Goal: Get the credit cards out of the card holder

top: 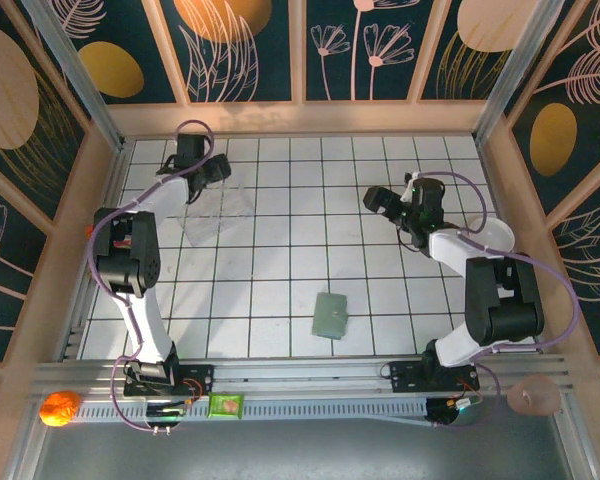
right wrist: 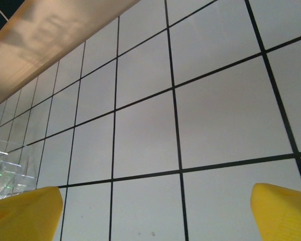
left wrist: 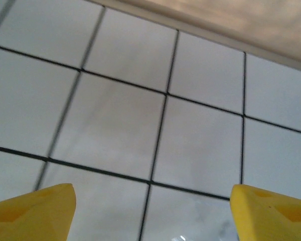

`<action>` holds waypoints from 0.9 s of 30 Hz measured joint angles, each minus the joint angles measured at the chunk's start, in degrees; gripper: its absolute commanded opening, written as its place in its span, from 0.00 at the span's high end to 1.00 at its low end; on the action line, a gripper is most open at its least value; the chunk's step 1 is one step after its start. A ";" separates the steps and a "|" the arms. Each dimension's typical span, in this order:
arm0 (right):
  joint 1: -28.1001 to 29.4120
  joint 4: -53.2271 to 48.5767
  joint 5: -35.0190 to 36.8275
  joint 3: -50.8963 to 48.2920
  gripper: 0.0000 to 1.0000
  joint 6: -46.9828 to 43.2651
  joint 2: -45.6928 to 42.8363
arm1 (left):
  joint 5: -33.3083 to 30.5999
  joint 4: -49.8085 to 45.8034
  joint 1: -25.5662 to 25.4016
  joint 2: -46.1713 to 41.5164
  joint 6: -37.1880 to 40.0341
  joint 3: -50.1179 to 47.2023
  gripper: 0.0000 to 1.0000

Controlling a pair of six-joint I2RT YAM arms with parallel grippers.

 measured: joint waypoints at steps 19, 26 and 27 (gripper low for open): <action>16.46 3.19 -6.19 7.45 0.23 -3.45 10.49 | 15.43 14.62 -12.28 -14.99 -9.51 -21.38 0.21; 22.64 3.58 -9.05 15.26 0.30 -7.50 16.94 | 13.68 14.51 -13.00 -29.55 -11.96 -27.65 0.01; 23.37 3.54 -9.01 16.11 0.31 -7.89 17.70 | 12.11 14.45 -12.98 -32.50 -12.35 -28.15 0.01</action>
